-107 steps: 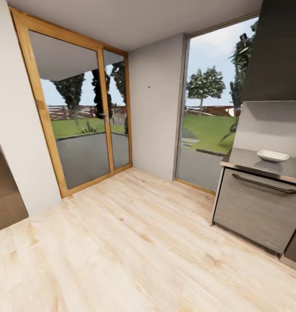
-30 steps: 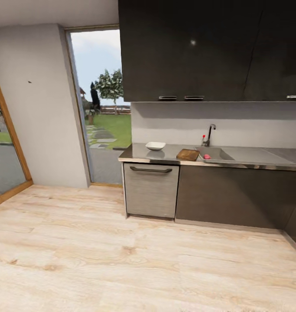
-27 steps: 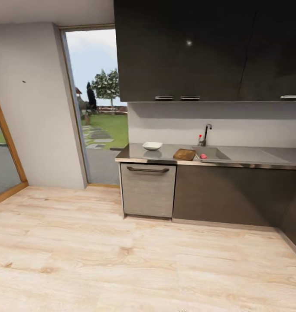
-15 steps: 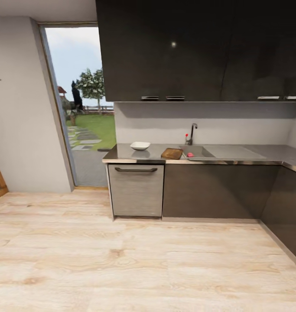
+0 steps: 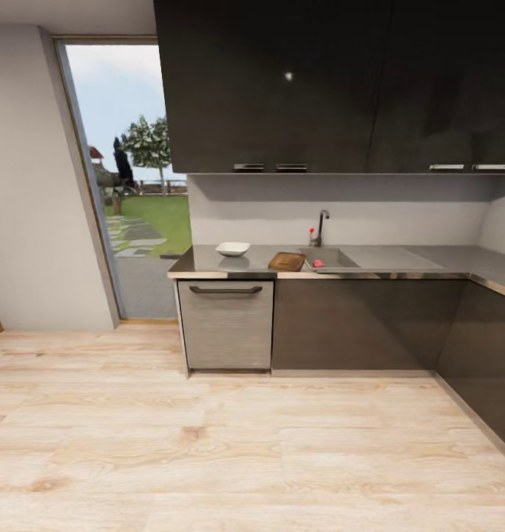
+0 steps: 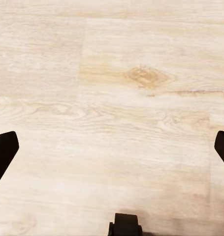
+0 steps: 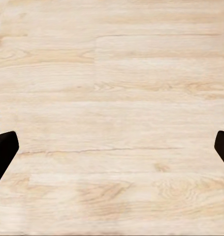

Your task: In the kitchen, take the Vidalia onion out of the sink, dice it on the chopping board with the paring knife, put the diced onion into the bowl on the countertop, then place both the paring knife and the chopping board into the sink.

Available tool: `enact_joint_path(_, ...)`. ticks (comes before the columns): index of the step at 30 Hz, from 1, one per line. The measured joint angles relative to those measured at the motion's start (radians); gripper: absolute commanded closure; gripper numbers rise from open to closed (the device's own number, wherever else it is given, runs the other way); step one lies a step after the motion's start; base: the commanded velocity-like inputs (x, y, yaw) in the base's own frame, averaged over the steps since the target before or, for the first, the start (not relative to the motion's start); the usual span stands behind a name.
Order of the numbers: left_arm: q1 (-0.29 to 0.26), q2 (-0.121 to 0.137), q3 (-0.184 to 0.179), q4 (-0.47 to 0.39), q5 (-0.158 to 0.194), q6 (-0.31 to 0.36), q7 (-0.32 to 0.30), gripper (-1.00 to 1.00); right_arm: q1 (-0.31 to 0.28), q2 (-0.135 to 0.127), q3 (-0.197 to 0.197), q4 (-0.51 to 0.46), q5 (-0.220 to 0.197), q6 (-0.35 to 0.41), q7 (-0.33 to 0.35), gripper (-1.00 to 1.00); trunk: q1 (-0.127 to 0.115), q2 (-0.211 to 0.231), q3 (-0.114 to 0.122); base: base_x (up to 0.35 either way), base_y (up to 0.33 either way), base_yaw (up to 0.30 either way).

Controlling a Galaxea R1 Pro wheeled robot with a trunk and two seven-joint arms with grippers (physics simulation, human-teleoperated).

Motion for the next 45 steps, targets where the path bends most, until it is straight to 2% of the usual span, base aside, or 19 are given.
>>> enact_joint_path(10,0.000,-0.001,0.001,0.017,0.000,0.000,0.000,-1.00,0.000,0.000,-0.001,0.243,-0.003,0.001,-0.001,-1.00,0.000,0.000,0.000,0.000,0.000,0.000)
enact_joint_path(16,0.000,-0.001,0.000,0.021,0.000,0.000,0.000,-1.00,0.000,-0.001,0.001,0.285,-0.002,0.002,-0.001,-1.00,0.000,0.000,0.000,0.000,0.000,0.000)
enact_joint_path(28,0.000,-0.001,-0.001,0.021,0.001,0.000,0.000,-1.00,0.000,0.002,0.004,0.448,-0.003,0.006,0.001,-1.00,0.000,0.000,0.000,0.000,0.000,0.000)
enact_joint_path(45,0.000,-0.001,-0.001,0.021,0.001,0.000,0.000,-1.00,0.000,0.003,0.003,0.468,-0.003,0.003,0.001,-1.00,0.000,0.000,0.000,0.000,0.000,0.000)
